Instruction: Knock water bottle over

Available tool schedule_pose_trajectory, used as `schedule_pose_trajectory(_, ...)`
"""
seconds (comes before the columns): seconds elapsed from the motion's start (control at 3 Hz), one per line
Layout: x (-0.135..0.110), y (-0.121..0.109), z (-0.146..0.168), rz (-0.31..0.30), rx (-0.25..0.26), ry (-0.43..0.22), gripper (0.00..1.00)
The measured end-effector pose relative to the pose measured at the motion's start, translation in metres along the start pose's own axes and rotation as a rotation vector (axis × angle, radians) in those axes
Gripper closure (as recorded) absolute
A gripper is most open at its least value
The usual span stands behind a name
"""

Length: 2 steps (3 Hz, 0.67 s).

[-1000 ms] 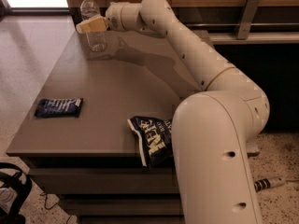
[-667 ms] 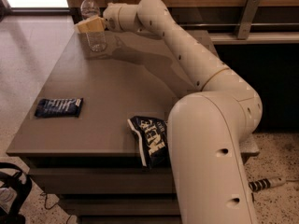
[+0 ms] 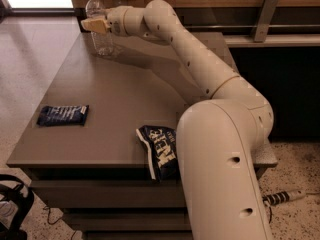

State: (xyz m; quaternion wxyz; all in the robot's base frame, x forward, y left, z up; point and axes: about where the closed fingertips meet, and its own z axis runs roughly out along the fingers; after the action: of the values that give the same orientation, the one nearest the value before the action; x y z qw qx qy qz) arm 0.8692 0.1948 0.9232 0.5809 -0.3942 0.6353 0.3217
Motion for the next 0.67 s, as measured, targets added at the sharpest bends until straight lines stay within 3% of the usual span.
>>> schedule_pose_trajectory(0.67, 0.0016, 0.0046, 0.0054, 0.002, -0.009, 0.001, 0.88)
